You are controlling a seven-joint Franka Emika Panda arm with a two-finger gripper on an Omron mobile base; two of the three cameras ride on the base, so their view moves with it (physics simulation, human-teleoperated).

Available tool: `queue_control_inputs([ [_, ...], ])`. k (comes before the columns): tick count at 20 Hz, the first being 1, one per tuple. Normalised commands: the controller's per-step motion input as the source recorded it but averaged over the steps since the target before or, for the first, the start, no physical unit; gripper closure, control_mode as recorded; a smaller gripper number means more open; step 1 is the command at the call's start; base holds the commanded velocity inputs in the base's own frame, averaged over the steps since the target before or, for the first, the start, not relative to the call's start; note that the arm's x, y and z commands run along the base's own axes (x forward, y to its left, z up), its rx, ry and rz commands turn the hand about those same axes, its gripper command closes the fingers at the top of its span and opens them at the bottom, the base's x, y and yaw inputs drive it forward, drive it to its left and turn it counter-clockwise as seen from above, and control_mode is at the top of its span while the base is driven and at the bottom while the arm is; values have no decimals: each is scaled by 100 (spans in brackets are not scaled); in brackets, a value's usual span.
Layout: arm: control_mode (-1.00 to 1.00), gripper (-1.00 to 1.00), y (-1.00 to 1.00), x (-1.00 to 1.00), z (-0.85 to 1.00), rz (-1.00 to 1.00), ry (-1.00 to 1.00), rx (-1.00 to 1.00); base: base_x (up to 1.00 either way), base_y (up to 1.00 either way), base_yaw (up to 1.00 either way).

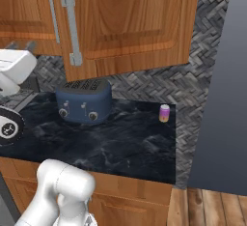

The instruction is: Pick the sponge and dish brush from the cabinet and place them on the counter.

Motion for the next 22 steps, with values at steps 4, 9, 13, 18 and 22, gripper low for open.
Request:
queue_control_inputs([
  [4, -100, -100, 47, 0, -4, -12, 0, -3, 0, 0, 0],
  [9, -100, -100, 41, 0, -7, -10, 0, -2, 0, 0, 0],
  [13, -100, -100, 29, 0, -15, -12, 0, 0, 0, 0, 0],
  [18, -100, -100, 27, 1, -12, -12, 0, 0, 0, 0, 0],
  [22, -100, -100, 19, 9, -5, -13, 0, 0, 0, 0, 0],
])
